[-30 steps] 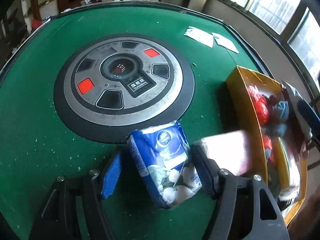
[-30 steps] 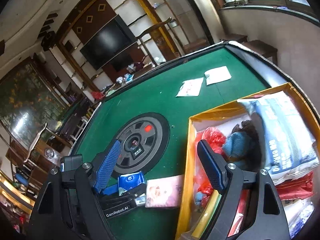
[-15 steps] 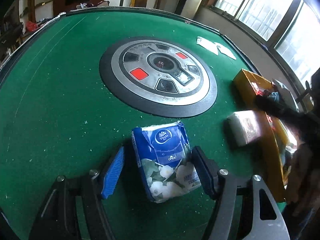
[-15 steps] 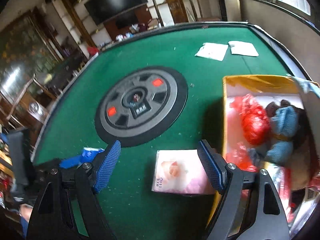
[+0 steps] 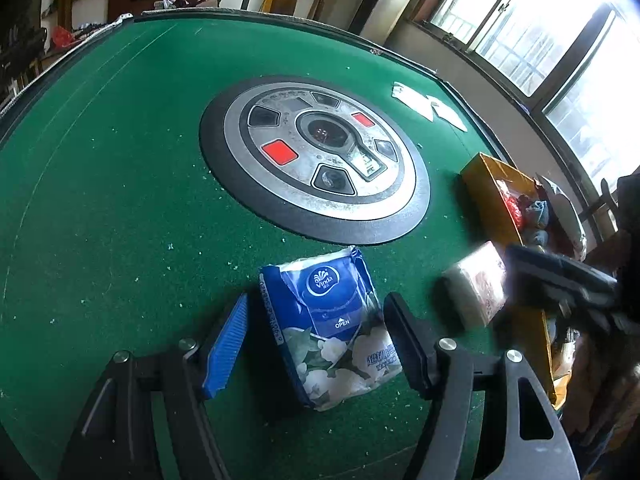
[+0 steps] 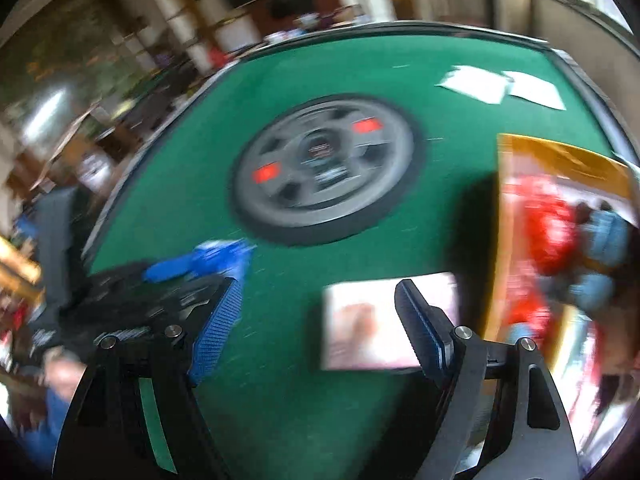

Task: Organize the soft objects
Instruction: 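Grasp the blue Vinda cotton pack with the left tool while the right tool grasps the pink tissue pack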

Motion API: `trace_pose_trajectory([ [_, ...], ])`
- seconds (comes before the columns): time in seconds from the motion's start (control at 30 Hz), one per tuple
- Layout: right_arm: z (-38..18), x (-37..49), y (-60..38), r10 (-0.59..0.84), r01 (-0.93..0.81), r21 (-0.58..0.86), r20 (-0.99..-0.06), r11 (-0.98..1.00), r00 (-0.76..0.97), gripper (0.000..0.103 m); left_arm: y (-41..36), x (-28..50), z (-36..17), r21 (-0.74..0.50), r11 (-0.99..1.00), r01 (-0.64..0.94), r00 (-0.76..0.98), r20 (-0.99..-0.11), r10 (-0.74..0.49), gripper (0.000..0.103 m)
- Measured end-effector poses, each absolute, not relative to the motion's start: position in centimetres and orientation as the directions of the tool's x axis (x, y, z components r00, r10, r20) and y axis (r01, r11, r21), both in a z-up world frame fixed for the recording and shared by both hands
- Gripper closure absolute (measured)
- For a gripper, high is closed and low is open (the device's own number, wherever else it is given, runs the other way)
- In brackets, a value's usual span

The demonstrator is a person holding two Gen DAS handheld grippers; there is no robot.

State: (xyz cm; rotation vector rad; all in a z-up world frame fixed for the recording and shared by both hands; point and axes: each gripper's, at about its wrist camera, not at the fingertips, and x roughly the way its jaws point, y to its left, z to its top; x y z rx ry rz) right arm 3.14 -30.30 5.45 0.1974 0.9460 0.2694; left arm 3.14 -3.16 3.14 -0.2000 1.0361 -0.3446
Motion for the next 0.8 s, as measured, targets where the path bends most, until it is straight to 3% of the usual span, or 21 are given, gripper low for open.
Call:
trace_pose_trajectory([
  [0.13,5.2,3.6,-30.8,0.13,-0.015,0.15,-0.792,0.989,0.597,0.023,-3.7,3.2,3.1,-0.288,0.938,0.192,0.469,-0.813,-0.345,0.034],
  [0.27,4.1,4.4,-30.4,0.122,0.001,0.147,-0.823,0.989,0.554,0.023,-3.8,3.2,3.1,-0.288,0.938,0.19,0.468,-0.814,-0.345,0.034],
  [0.37,3.2,4.8,-28.7,0.012,-0.012,0.007,-0.848,1.0,0.531,0.023,-3.7,3.2,3.1,-0.297,0.936,0.188,0.465,-0.813,-0.351,0.034],
  [0.63,1.8,5.1,-26.8,-0.111,-0.045,-0.156,-0.852,0.987,0.512,0.022,-3.8,3.3,3.1,-0.292,0.937,0.191,0.464,-0.814,-0.348,0.034],
  [0.67,1.7,5.1,-26.6,-0.105,-0.054,-0.154,-0.854,0.987,0.51,0.02,-3.9,3.3,3.1,-0.293,0.937,0.19,0.464,-0.814,-0.349,0.034],
  [0.8,2.5,4.4,-27.5,0.179,-0.116,0.139,-0.854,0.983,0.489,0.02,-3.8,3.3,3.1,-0.298,0.936,0.19,0.463,-0.813,-0.353,0.034],
])
